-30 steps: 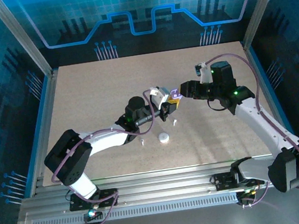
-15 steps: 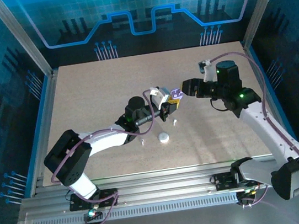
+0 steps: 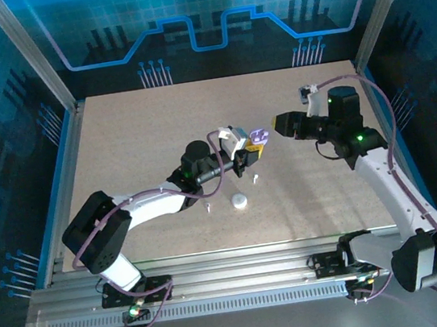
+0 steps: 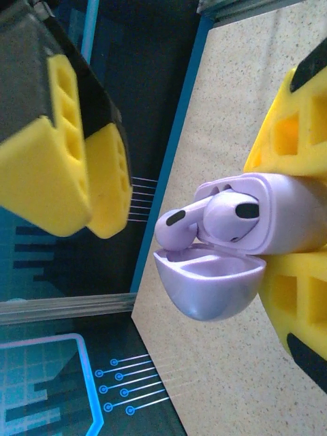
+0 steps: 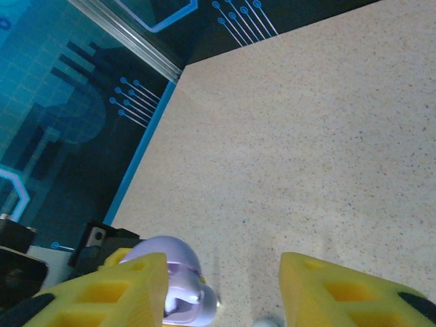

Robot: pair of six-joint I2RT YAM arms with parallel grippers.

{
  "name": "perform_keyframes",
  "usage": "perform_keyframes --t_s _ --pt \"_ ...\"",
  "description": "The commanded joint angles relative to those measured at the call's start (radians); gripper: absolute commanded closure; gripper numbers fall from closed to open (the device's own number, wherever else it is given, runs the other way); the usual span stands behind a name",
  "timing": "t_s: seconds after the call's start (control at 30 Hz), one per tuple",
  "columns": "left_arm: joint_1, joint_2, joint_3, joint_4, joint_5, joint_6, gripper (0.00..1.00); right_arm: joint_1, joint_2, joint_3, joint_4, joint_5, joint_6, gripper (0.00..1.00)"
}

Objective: Insert the wireless bluetooth earbuds into the charging case

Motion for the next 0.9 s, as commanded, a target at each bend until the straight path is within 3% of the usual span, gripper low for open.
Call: perform_keyframes --t_s 0.0,0.57,0.87 --pt "-0.006 -0.025 -0.011 0.051 0.037 0.019 0.85 -0.007 0.013 0.001 -0.067 0.027 -0.032 0.54" --pt "-0.006 -0.033 -0.014 0.045 0.035 0.025 0.85 0.051 0.075 0.007 -0.048 0.042 -0.045 0.56" --pt "-0.006 -0.034 -0.015 0.042 0.035 0.025 0.85 0.057 0.031 -0.026 0.008 0.009 -0.055 0.57"
